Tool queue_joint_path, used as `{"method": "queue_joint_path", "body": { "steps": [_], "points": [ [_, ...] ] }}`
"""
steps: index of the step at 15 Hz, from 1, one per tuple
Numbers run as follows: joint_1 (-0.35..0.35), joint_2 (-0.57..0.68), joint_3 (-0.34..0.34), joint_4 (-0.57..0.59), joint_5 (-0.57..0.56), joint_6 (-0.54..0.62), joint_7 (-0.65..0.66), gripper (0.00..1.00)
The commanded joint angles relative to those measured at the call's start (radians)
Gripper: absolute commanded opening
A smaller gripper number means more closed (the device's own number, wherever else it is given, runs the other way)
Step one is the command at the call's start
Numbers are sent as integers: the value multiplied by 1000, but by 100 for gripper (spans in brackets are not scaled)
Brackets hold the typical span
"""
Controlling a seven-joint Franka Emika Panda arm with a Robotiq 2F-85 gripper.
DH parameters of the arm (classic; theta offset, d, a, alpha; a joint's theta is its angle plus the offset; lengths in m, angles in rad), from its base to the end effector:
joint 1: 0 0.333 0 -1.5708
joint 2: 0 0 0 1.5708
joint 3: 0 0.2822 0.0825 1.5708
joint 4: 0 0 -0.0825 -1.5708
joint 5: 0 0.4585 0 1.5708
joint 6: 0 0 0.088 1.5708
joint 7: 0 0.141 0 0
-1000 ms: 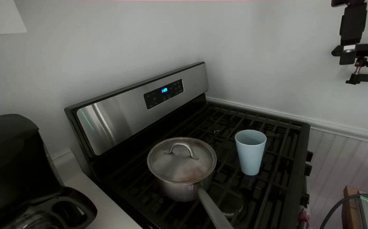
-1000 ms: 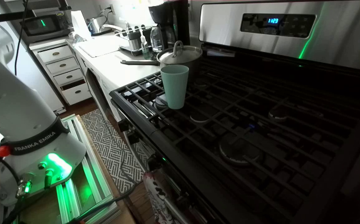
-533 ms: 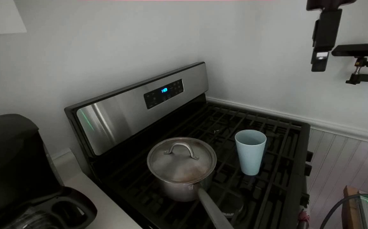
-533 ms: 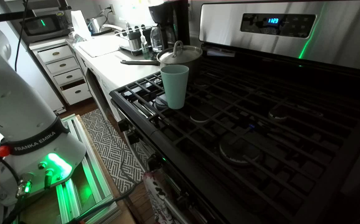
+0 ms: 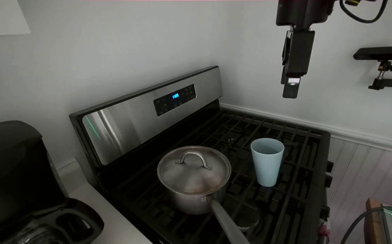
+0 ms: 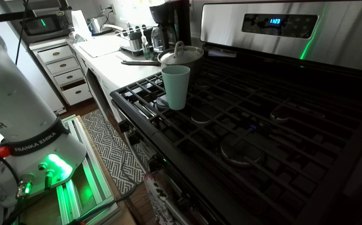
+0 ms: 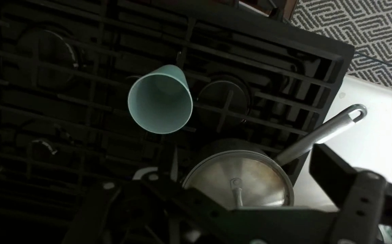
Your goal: Put the lid on the stove, then pour water from the cup into the pot
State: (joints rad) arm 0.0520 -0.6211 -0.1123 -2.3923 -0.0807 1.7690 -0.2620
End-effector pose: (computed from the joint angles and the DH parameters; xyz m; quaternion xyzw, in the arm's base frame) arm 0.4557 -0.0359 0.4570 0.9929 0.1191 -0.0033 0.0065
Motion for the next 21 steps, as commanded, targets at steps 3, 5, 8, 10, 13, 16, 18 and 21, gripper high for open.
{"method": "queue_joint_path", "body": {
  "steps": [3, 5, 8, 10, 13, 16, 18, 21],
  "points": [
    [-21, -3, -1, 3, 6, -2, -7, 100],
    [-22, -5, -1, 3, 6, -2, -7, 100],
    [-22, -5, -1, 3, 5, -2, -7, 100],
    [1, 42, 15, 24, 9, 2, -20, 100],
    [32, 121, 16, 44, 45, 72, -57, 100],
    [54, 206, 5, 71, 90, 164, -115, 100],
    [60, 257, 4, 87, 116, 215, -159, 100],
    [56, 343, -7, 121, 170, 239, -240, 100]
  ]
}}
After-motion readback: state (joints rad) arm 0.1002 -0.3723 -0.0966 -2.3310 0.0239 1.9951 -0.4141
